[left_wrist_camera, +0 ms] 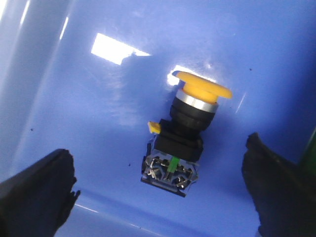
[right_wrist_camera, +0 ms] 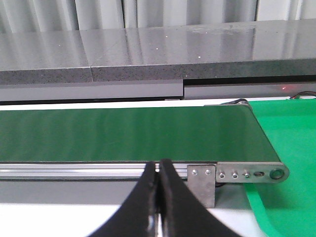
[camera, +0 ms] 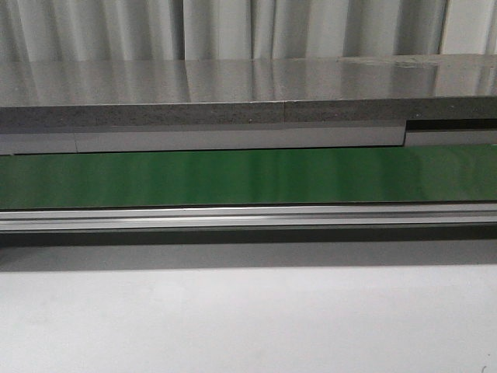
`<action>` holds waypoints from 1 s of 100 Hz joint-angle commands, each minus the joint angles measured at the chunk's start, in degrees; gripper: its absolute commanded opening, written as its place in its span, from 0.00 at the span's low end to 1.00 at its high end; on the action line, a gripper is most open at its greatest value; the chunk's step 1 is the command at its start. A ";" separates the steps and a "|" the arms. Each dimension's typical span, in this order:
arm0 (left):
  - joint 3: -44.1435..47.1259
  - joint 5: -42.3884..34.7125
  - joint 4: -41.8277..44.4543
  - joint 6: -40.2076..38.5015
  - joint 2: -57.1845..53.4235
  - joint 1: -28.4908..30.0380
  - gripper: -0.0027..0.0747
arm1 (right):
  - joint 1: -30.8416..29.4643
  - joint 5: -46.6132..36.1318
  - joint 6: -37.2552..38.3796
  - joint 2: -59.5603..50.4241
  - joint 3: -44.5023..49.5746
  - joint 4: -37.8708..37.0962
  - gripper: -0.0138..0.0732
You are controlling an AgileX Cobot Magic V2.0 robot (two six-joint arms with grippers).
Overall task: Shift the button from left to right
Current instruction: 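Lower the left gripper and close it around the button, then lift the button with the left gripper and carry it over the conveyor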
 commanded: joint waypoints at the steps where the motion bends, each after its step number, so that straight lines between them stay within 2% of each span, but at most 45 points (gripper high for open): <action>1: -1.72 -1.85 -0.76 -0.07 -1.57 0.11 0.88 | -0.18 -4.70 -0.13 -0.93 -1.06 -0.54 0.08; 74: -1.72 -3.41 -0.76 -0.07 5.42 0.11 0.86 | -0.18 -4.70 -0.13 -0.93 -1.06 -0.54 0.08; 86: -1.72 -3.66 -0.76 -0.07 5.54 0.11 0.76 | -0.18 -4.70 -0.13 -0.93 -1.06 -0.54 0.08; 100: -1.72 -3.66 -0.76 -0.07 5.54 0.11 0.48 | -0.18 -4.70 -0.13 -0.93 -1.06 -0.54 0.08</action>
